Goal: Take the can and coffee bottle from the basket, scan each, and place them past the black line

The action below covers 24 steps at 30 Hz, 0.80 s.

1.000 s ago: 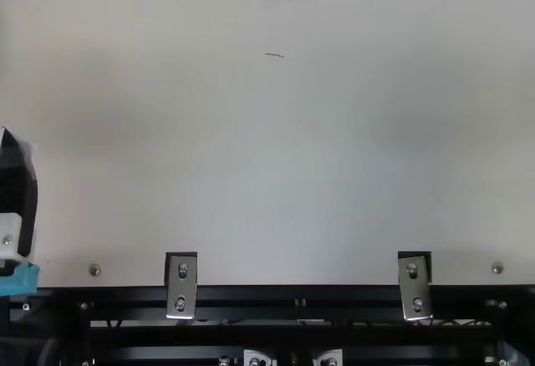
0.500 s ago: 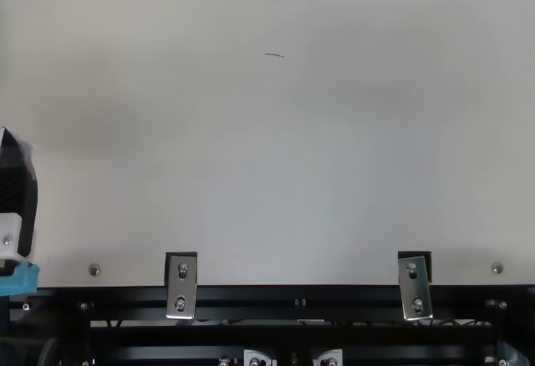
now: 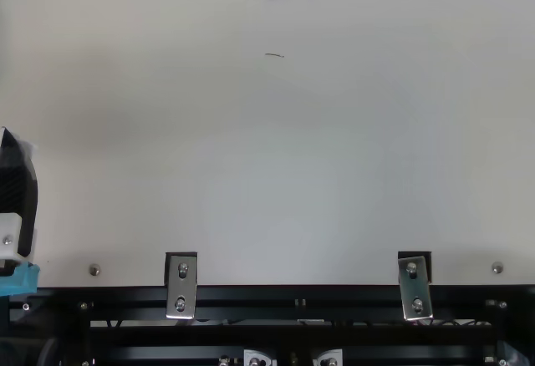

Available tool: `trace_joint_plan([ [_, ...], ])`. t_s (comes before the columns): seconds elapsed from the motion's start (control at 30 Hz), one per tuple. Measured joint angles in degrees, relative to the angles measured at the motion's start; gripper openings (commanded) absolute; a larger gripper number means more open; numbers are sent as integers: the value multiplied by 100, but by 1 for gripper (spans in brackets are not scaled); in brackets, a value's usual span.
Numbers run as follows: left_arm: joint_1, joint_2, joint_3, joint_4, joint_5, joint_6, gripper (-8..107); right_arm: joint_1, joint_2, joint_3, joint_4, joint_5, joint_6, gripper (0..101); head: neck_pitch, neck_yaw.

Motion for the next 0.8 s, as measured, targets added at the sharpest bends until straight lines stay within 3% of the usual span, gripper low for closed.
trace_joint_plan([
  [0.7, 0, 0, 0, 0, 0, 0, 90, -1, 0, 0, 85, 43, 0, 101, -29, 0],
  [0.8, 0, 0, 0, 0, 0, 0, 90, -1, 0, 0, 85, 43, 0, 101, -29, 323],
])
